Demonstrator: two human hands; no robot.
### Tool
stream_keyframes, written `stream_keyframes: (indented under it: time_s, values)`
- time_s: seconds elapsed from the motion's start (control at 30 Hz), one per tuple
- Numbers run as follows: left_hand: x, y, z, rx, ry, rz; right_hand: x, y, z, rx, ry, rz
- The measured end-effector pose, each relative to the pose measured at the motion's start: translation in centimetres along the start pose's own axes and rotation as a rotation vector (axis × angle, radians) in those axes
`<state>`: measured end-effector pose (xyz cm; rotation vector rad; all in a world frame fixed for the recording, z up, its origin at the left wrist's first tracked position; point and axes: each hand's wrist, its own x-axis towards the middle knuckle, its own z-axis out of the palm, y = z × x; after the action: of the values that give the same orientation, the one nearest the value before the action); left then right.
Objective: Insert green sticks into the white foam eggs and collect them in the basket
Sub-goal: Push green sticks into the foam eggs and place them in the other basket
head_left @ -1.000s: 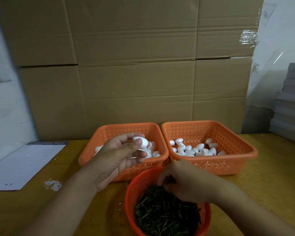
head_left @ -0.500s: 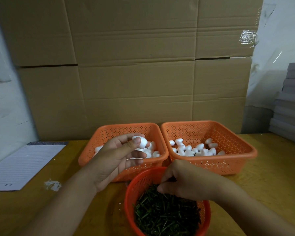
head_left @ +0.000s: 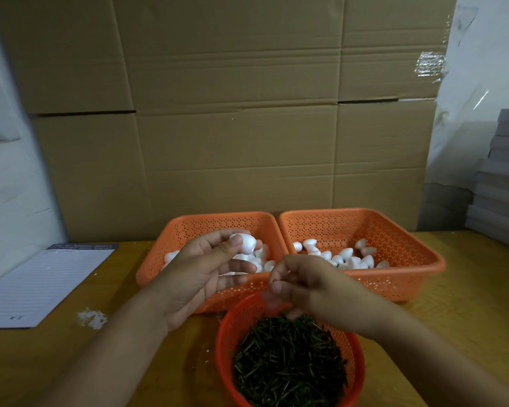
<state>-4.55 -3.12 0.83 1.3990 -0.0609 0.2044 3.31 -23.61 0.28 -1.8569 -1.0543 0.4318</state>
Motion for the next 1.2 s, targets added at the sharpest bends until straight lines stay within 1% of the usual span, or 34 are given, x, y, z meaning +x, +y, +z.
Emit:
stream_keyframes:
  time_s: [0.07,0.13,0.27,0.37,0.57,0.8,0.9,1.0,1.2]
  values:
    - [-0.03,-0.01,0.0,0.025,0.016,-0.002,0.0,-0.29,-0.04,0.057,0.108,-0.068]
    - [-0.03,-0.08,0.01,0.044,0.03,-0.006,0.03,-0.44,-0.04,0.244,0.204,-0.061]
    - [0.04,-0.17,-0.02,0.036,0.031,-0.024,0.4,-0.58,-0.13,0.691,0.239,0.063]
    - [0.01,-0.13,0.0,0.022,0.008,-0.039,0.49,-0.68,-0.17,0.826,0.251,0.098]
    - [-0.05,-0.2,-0.1,-0.046,0.007,-0.052,0.56,-0.61,-0.01,0.863,0.28,0.097]
    - [-0.23,-0.08,0.1,-0.09,0.005,-0.057,0.4,-0.53,0.06,0.623,0.396,0.045]
    - [-0.27,-0.02,0.14,-0.112,0.016,-0.063,0.39,-0.57,0.0,0.605,0.434,0.04]
    - [-0.31,0.02,0.25,-0.116,0.011,-0.062,0.36,-0.63,-0.02,0.587,0.437,0.047]
    - [-0.38,0.02,0.52,-0.046,-0.004,-0.039,0.28,-0.7,0.31,0.531,0.422,0.03]
